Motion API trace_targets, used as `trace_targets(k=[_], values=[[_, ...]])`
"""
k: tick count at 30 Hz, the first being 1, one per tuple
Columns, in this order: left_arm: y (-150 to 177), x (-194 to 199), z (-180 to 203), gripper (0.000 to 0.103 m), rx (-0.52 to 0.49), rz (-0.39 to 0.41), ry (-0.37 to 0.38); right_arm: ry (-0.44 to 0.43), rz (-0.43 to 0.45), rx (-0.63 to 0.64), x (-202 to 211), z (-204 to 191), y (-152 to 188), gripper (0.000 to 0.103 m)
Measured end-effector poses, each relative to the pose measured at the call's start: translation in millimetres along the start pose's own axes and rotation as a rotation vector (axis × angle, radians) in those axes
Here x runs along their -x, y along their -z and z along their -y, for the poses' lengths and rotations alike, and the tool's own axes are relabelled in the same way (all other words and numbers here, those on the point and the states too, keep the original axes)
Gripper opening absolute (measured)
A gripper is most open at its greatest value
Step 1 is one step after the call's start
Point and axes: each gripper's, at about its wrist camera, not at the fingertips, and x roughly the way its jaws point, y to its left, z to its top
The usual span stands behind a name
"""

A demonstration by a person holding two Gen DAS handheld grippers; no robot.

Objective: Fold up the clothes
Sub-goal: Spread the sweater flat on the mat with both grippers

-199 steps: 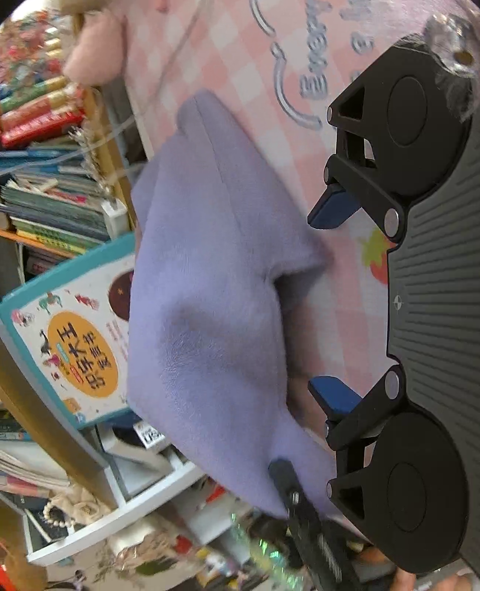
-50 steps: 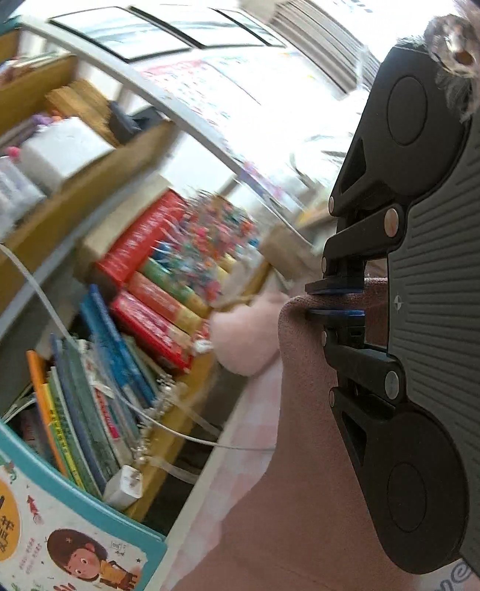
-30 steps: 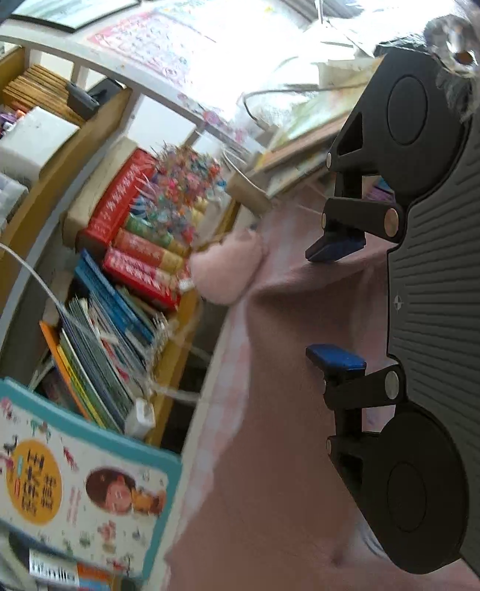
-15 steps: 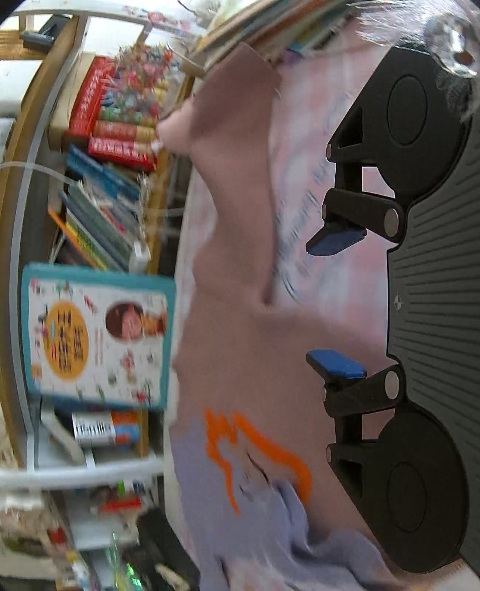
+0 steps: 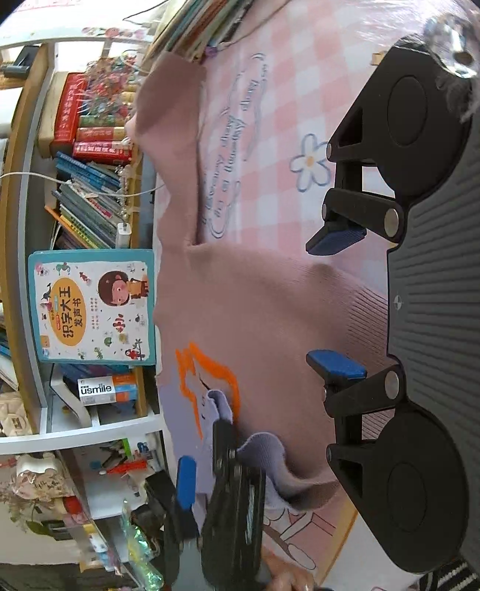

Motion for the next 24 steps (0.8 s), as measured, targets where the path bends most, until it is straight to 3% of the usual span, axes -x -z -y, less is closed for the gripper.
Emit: trace_targets(k=[1,2,3,5,7,9,12,16,18,22,24], values=[[-1.3,-4.0,6.7,0.066,-0.019,-0.005,-0.005,0.004,-0.002,0.005,-0.5,-1.0,1.3,0.052],[-2.7,-8.0,13.5,0.038,-0.038,-0.01,-0.01,0.008,0.0,0.014,-0.7,-1.9,2.3,0.051],[1.9,-7.2,5.1,0.029,0.011,-0.009,-0.009,0.012,0.001,0.023,-1.0,-2.8,3.3,0.051],[17.2,8.2,-23.3,0.026,0.194,0.022,0.028,0.009,0.005,0.031,-0.5,-3.9,5.8,0.043],[36.8,32.3,-48.2,0.026,0.315,0.037,0.035,0.002,0.011,0.037,0.9,-3.9,7.5,0.04],[53.9,57.1,-62.3,0.029,0.345,0.037,0.021,0.002,0.016,0.039,1.7,-3.7,8.7,0.04],[78.3,98.9,-67.0,0.032,0.334,0.005,0.047,0.004,0.023,0.036,1.5,-3.9,9.5,0.04],[100.0,130.1,-58.9,0.04,0.233,-0.07,-0.036,0.01,0.026,0.034,0.8,-5.1,9.4,0.04],[100.7,140.3,-59.7,0.048,0.224,-0.058,-0.067,0.012,0.025,0.032,0.8,-6.2,9.1,0.04],[88.5,158.2,-70.5,0.064,0.268,0.05,-0.019,0.019,0.027,0.029,1.4,-7.0,9.2,0.04],[90.4,149.6,-75.2,0.069,0.284,0.035,-0.043,0.018,0.03,0.026,1.8,-6.8,9.8,0.04]])
